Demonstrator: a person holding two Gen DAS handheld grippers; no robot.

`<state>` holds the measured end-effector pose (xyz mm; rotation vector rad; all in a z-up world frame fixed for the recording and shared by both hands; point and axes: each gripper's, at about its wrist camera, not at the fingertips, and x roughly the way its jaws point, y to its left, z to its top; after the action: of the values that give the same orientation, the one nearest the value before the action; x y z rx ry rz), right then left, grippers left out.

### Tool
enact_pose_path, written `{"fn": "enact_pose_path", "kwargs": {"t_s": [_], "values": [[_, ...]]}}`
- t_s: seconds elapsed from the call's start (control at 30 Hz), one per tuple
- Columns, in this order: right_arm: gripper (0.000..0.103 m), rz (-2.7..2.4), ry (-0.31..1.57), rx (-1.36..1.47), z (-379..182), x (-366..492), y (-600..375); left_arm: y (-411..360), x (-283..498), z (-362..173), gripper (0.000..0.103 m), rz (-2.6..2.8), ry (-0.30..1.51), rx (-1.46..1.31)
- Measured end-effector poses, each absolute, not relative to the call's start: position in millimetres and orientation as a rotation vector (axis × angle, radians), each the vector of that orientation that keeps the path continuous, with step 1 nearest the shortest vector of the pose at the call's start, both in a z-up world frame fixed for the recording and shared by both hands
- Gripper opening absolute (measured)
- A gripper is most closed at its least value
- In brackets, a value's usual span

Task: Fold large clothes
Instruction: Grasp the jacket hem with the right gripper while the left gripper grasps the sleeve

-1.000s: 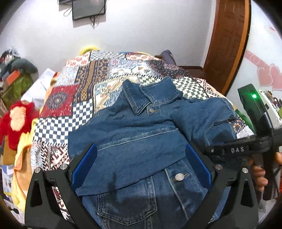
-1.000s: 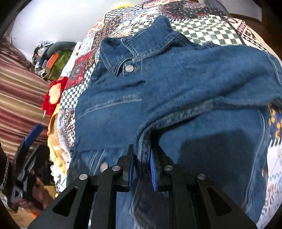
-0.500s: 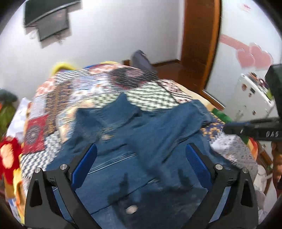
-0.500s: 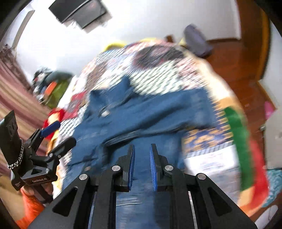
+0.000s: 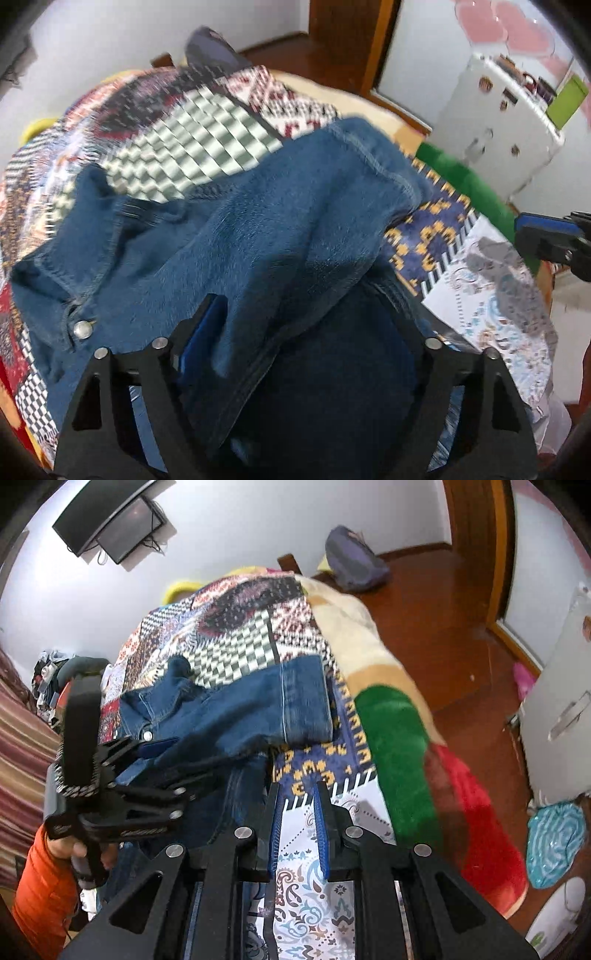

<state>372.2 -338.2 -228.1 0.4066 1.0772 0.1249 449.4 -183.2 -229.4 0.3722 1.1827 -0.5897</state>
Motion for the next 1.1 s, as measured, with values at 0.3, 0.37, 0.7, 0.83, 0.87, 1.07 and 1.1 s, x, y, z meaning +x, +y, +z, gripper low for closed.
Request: {"fn": "enact_pose_path", "kwargs": {"t_s": [0.3, 0.37, 0.7, 0.83, 0.87, 1.07, 1.1], "values": [[0.013, 0.188, 1.15, 0.391, -256, 391, -312, -162, 468, -225, 0.021, -0.586, 1.198, 0.222], [0.013, 0.203, 1.151, 0.382, -257, 395, -305, -152, 472, -212, 0.011, -0.566, 1.156, 0.19], [0.013, 0.232, 1.155, 0.294, -249, 413, -268, -68, 460, -92, 0.007, -0.442, 0.799, 0.087], [0.013, 0.228, 1.178, 0.244, -252, 420, -247, -15, 439, -76, 0.007, -0.364, 0.733, 0.057], [0.013, 0.228, 1.185, 0.232, -254, 422, -241, -2, 434, -79, 0.007, -0.353, 0.737, 0.045], [0.013, 0.206, 1.206, 0.113, -266, 423, -213, 67, 404, -147, 0.008, -0.271, 0.889, -0.06], [0.013, 0.201, 1.2, 0.086, -267, 423, -209, 75, 401, -161, 0.009, -0.264, 0.922, -0.086]]}}
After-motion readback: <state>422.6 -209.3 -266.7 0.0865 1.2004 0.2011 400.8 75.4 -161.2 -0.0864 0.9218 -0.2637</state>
